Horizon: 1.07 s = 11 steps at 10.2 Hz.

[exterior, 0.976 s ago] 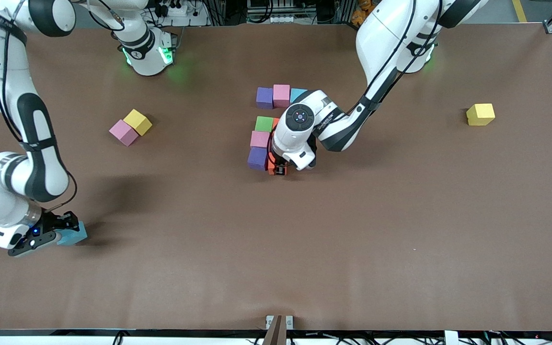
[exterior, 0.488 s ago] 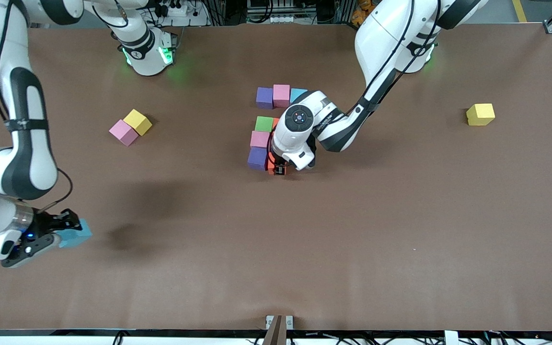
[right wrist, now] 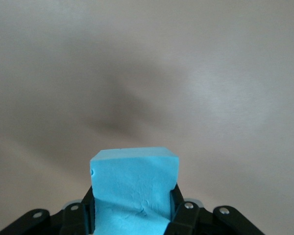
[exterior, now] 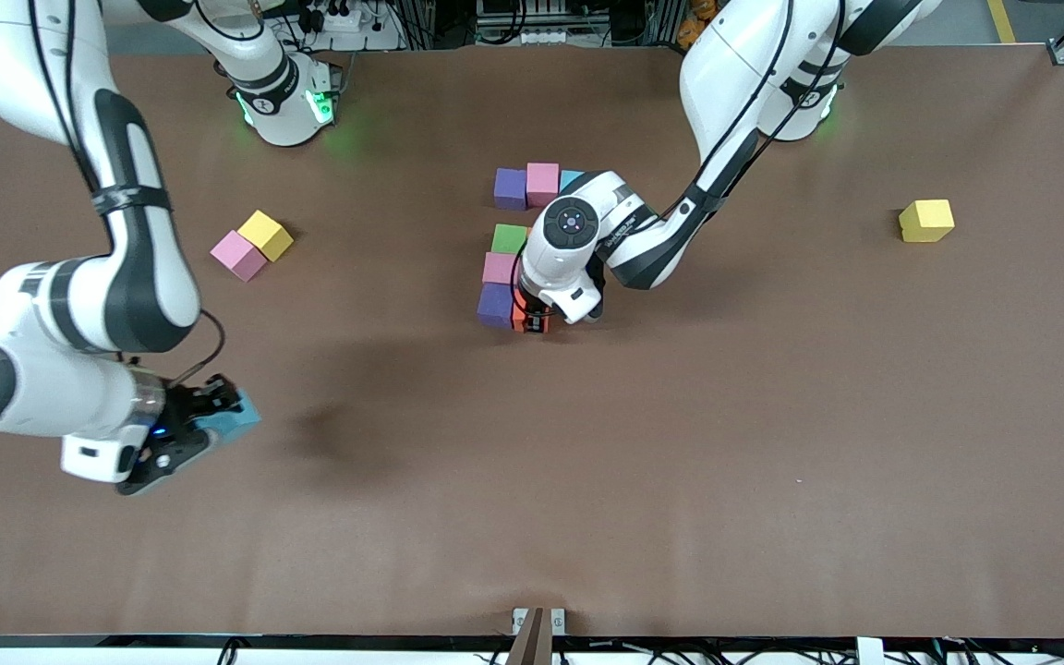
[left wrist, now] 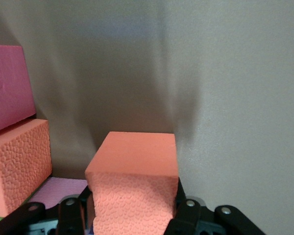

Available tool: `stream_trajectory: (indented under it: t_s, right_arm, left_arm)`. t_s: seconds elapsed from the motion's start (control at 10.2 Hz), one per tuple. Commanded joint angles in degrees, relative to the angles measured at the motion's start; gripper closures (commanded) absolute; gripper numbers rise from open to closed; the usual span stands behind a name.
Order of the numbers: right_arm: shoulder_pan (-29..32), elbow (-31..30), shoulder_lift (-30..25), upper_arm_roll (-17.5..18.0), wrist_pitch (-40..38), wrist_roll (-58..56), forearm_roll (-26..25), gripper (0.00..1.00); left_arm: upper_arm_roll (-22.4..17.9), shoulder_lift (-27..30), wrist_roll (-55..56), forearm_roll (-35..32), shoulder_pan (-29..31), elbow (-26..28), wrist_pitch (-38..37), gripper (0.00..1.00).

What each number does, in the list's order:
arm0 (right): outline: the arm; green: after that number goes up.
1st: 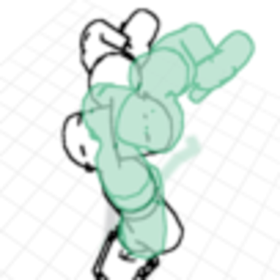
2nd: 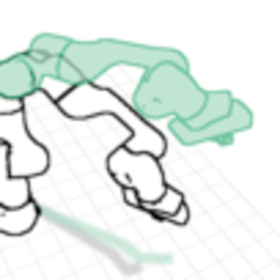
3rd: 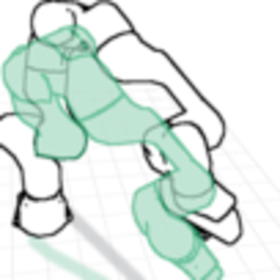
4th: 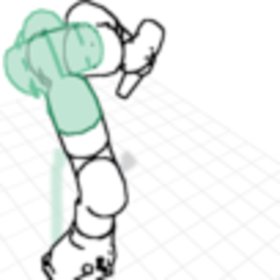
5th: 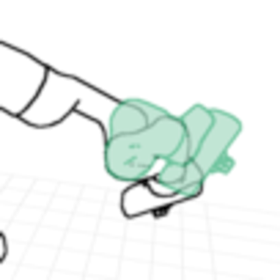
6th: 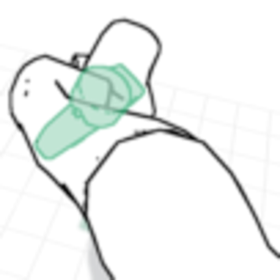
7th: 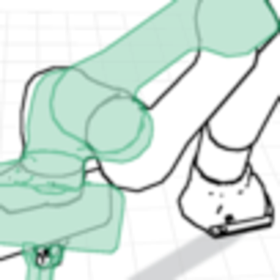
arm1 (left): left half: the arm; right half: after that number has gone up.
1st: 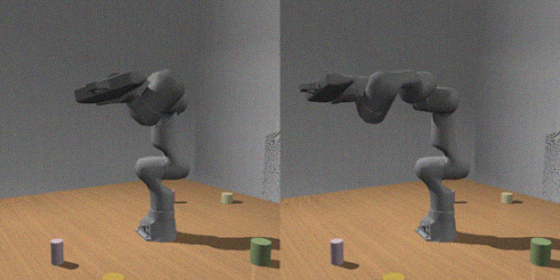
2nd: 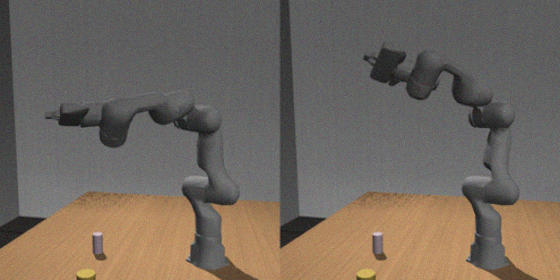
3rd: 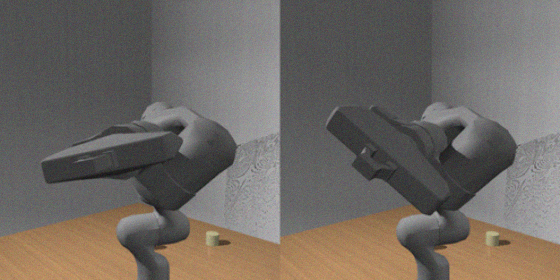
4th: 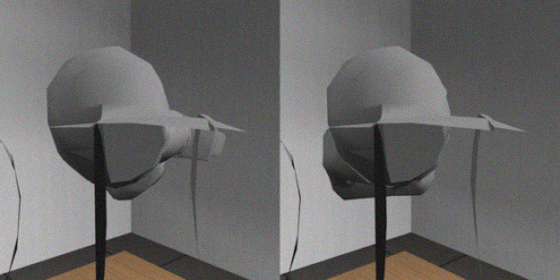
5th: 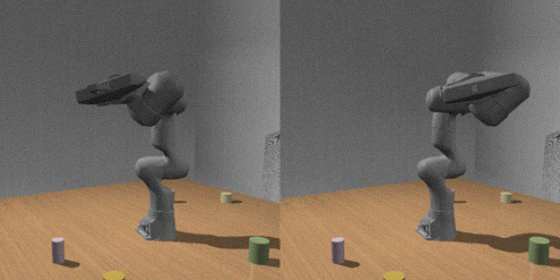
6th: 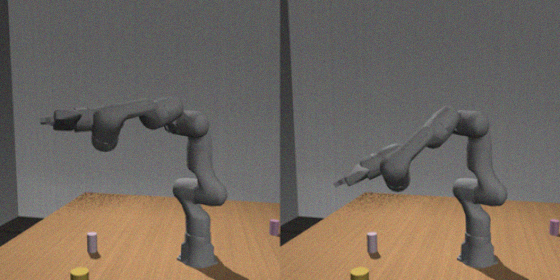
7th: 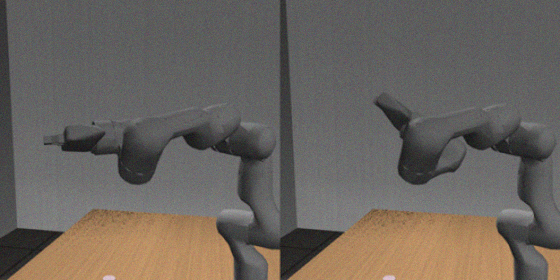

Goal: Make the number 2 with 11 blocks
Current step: 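Lift the cyan cube while the left gripper releases the coral cube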

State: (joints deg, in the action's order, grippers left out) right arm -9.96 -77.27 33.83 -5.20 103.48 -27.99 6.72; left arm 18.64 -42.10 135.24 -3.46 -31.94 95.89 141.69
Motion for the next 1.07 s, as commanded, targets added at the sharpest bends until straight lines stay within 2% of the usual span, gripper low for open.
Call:
stream_trajectory:
  t_s: [0.0,0.1,0.2,0.29,0.68,0.98]
  right_arm:
    - [-2.5,-0.8,-1.7,-0.2,-2.0,3.7,0.4,0.81]
    - [-5.0,-0.9,-1.7,-0.2,-2.0,6.1,0.1,0.81]
    - [-7.0,-0.9,-1.7,-0.2,-2.0,8.0,0.0,0.81]
    - [-8.0,-1.0,-2.2,-0.4,-2.7,8.5,-0.1,0.81]
    - [-9.5,-1.0,-3.5,-0.3,-6.7,8.4,-0.5,0.79]
    - [-10.7,-1.1,-3.4,-0.2,-7.0,8.8,0.0,0.83]
  left_arm:
    - [-0.3,-0.2,1.9,-1.5,-0.7,1.1,0.7,1.00]
    - [-0.4,-0.2,1.8,-1.5,-0.6,1.2,0.6,0.75]
    - [-0.4,-0.2,1.3,-1.5,-0.7,1.8,0.6,0.14]
    - [-0.4,-0.2,0.9,-1.6,-0.8,1.9,0.5,0.00]
    - [-0.4,3.2,-2.0,-1.7,-0.6,4.6,-0.4,0.00]
    - [-0.3,7.5,-5.9,-1.7,0.3,5.3,-4.7,0.00]
